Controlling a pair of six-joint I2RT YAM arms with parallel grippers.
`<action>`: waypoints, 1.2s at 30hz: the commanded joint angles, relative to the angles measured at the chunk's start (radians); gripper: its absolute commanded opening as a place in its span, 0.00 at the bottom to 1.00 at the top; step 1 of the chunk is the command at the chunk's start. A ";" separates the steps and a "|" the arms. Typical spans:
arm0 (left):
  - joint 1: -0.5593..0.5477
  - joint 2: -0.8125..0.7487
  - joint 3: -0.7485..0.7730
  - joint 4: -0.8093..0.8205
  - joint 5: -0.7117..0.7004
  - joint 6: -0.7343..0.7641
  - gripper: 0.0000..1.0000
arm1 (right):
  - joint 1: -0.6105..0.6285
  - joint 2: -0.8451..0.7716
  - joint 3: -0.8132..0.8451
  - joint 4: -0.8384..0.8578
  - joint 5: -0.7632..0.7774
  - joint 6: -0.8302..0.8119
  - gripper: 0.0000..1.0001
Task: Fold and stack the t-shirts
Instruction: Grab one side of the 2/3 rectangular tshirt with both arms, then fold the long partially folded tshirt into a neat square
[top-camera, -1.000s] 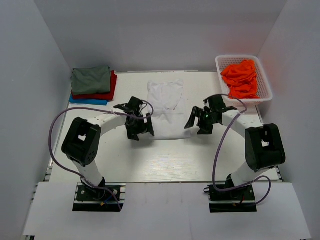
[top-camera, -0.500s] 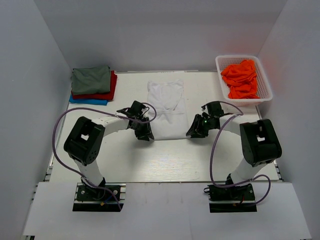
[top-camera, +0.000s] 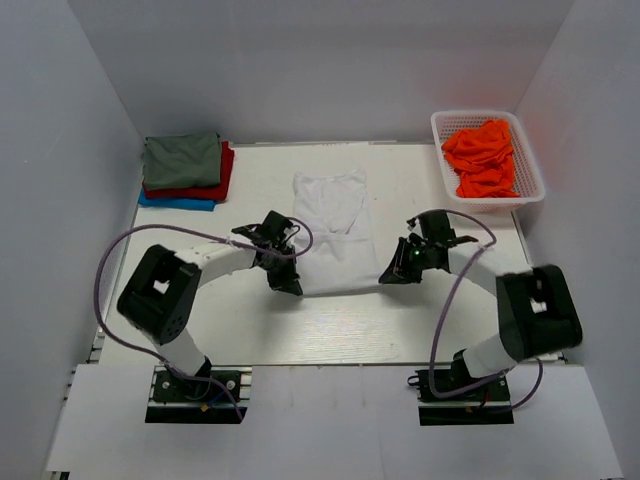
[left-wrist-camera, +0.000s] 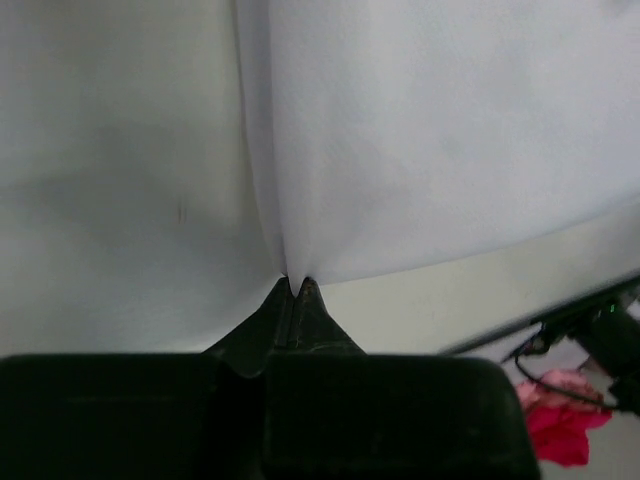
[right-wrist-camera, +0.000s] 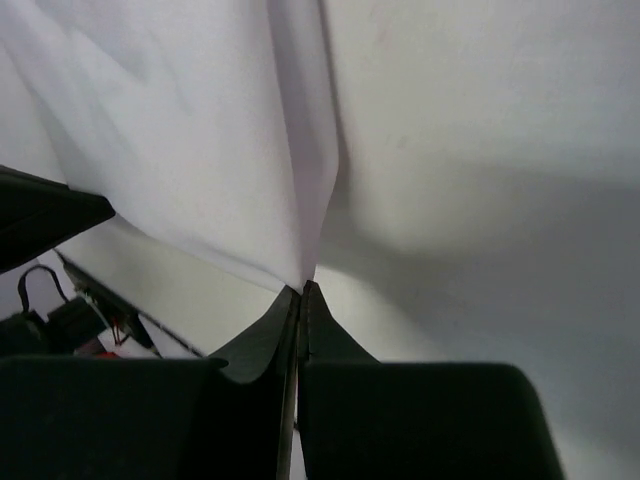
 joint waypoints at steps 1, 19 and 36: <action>-0.025 -0.159 -0.028 -0.190 0.033 0.022 0.00 | 0.009 -0.180 -0.036 -0.203 -0.038 -0.047 0.00; 0.004 -0.072 0.600 -0.522 -0.200 0.172 0.00 | -0.040 -0.117 0.512 -0.415 -0.078 0.004 0.00; 0.188 0.362 0.933 -0.404 -0.118 0.159 0.00 | -0.118 0.357 0.869 -0.301 -0.233 0.033 0.00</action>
